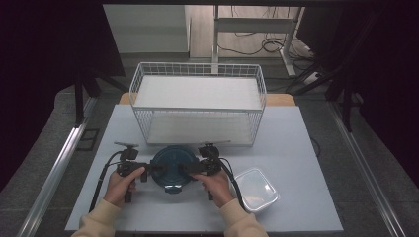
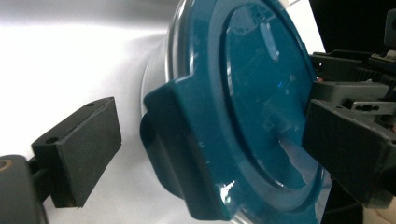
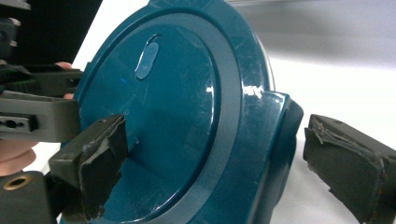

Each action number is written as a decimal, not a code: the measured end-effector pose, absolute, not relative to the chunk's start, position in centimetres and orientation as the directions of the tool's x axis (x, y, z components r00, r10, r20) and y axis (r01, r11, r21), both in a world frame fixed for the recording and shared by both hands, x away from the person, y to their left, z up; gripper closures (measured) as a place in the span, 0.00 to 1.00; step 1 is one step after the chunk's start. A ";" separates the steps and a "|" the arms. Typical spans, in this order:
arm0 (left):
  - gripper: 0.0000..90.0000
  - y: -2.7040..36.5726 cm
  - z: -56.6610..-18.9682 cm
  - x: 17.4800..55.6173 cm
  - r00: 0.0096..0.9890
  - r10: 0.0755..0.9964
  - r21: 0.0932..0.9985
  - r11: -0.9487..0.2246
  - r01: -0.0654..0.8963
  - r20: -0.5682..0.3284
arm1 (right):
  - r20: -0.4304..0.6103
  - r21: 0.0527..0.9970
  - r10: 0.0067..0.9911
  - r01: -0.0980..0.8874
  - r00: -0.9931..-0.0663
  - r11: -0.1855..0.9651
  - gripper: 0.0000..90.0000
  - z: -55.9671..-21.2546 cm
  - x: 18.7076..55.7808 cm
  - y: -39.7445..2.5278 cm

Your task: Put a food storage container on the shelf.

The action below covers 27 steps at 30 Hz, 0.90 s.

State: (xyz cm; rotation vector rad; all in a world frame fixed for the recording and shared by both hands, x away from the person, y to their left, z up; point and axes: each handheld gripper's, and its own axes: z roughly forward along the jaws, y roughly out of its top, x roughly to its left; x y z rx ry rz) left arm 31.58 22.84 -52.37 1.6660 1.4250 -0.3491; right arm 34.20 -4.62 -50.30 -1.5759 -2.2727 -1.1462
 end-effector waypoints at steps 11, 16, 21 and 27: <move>0.17 22.6 -52.8 31.4 0.268 0.612 0.378 0.055 0.924 -0.744 | 0.580 0.454 0.707 0.881 -0.404 0.131 0.14 -50.7 34.2 -4.4; 0.22 22.5 -52.3 31.1 0.258 0.636 0.391 0.075 0.917 -0.727 | 0.615 0.428 0.702 0.900 -0.359 0.085 0.20 -50.6 34.2 -4.8; 0.26 22.6 -52.1 30.8 0.237 0.640 0.386 0.101 0.917 -0.731 | 0.614 0.423 0.710 0.903 -0.345 0.073 0.24 -50.3 33.9 -4.9; 0.28 22.6 -51.7 30.3 0.230 0.647 0.393 0.118 0.912 -0.727 | 0.620 0.435 0.703 0.899 -0.348 0.061 0.31 -49.8 33.5 -5.5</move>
